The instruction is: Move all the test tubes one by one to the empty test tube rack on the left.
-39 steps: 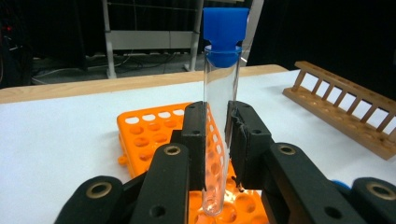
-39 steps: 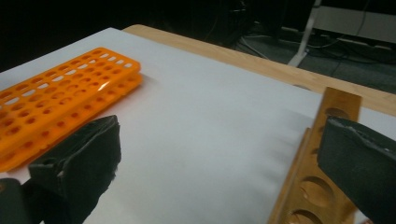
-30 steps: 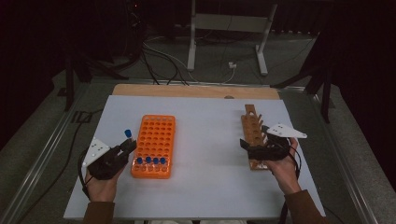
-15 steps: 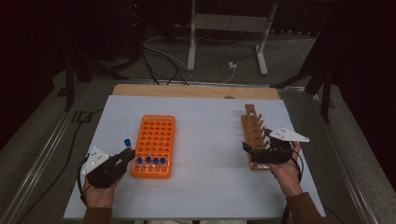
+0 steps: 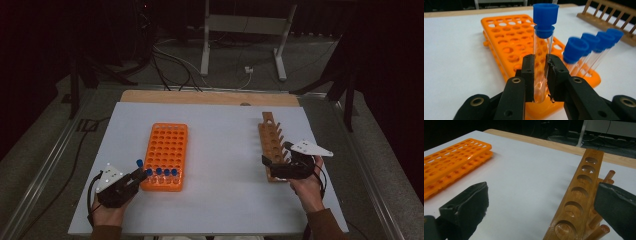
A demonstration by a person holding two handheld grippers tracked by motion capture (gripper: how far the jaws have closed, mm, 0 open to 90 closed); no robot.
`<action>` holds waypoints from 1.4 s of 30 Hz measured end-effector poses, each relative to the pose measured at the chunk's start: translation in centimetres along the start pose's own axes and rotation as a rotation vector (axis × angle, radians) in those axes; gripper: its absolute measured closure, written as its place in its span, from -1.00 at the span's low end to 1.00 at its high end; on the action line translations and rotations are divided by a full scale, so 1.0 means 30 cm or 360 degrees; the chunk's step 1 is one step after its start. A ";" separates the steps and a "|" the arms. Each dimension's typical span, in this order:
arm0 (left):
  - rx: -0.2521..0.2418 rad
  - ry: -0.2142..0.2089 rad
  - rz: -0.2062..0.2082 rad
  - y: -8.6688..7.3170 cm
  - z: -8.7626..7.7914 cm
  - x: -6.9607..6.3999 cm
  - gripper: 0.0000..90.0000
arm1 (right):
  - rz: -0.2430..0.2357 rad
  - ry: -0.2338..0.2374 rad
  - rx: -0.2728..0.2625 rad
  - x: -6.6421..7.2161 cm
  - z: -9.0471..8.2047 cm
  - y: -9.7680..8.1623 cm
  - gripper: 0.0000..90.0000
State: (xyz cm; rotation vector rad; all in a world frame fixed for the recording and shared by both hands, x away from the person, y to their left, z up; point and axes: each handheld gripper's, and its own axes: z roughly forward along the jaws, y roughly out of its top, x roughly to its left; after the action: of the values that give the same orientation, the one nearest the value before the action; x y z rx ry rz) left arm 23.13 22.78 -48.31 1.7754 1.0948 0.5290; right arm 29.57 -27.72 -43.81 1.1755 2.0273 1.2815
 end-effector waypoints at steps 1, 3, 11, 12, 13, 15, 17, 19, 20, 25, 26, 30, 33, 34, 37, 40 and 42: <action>0.0020 0.0000 0.0005 -0.003 0.001 0.000 0.74 | 0.0001 0.0002 -0.0001 -0.001 -0.001 -0.001 -1.00; 0.0051 0.0006 0.0029 -0.008 0.005 -0.003 0.75 | 0.0002 0.0003 -0.0003 -0.003 -0.003 -0.002 -1.00; 0.0128 0.0023 0.0071 -0.012 0.007 -0.006 0.75 | -0.0001 0.0012 0.0015 0.002 -0.001 -0.017 -1.00; 0.0142 0.0026 0.0084 -0.012 0.008 -0.009 0.75 | -0.0003 0.0012 0.0015 0.002 -0.001 -0.018 -1.00; 0.0165 0.0034 0.0101 -0.015 0.012 -0.012 0.75 | -0.0002 0.0013 0.0017 0.004 -0.001 -0.019 -1.00; 0.0199 0.0050 0.0130 -0.024 0.021 -0.020 0.75 | -0.0001 0.0017 0.0016 0.006 -0.002 -0.022 -1.00; 0.0210 0.0052 0.0128 -0.021 0.019 -0.019 0.75 | -0.0008 0.0019 0.0018 0.009 -0.004 -0.026 -1.00; 0.0207 0.0054 0.0127 -0.024 0.017 -0.020 0.75 | -0.0005 0.0024 0.0019 0.011 -0.006 -0.029 -1.00; 0.0205 0.0055 0.0122 -0.024 0.016 -0.020 0.75 | -0.0007 0.0026 0.0017 0.012 -0.007 -0.032 -1.00; 0.0187 0.0033 0.0091 -0.027 0.014 -0.017 0.64 | -0.0001 0.0038 0.0019 0.015 -0.011 -0.048 -1.00; 0.0180 0.0020 0.0076 -0.027 0.013 -0.016 0.52 | 0.0001 0.0036 0.0021 0.016 -0.013 -0.051 -1.00; 0.0150 -0.0016 0.0044 -0.023 -0.001 -0.009 0.29 | 0.0008 0.0050 0.0016 0.020 -0.018 -0.066 -1.00; 0.0120 -0.0041 0.0028 -0.022 -0.016 -0.006 0.20 | -0.0002 0.0063 0.0009 0.026 -0.022 -0.080 -1.00; 0.0108 -0.0045 0.0025 -0.022 -0.022 -0.006 0.18 | 0.0001 0.0065 0.0008 0.028 -0.024 -0.083 -1.00; 0.0062 -0.0077 0.0017 -0.021 -0.043 -0.001 0.13 | -0.0003 0.0074 -0.0012 0.030 -0.033 -0.093 -1.00; -0.0007 -0.0103 0.0008 -0.018 -0.063 0.001 -0.03 | 0.0002 0.0077 -0.0034 0.028 -0.043 -0.100 -1.00; -0.0061 -0.0126 0.0005 -0.014 -0.073 0.002 -0.06 | 0.0006 0.0078 -0.0045 0.028 -0.048 -0.105 -1.00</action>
State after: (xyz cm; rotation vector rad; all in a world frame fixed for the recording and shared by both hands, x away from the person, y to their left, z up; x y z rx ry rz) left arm 21.35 23.98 -47.67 1.7503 1.0208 0.4750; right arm 26.76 -28.34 -45.89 1.1460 2.0357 1.3490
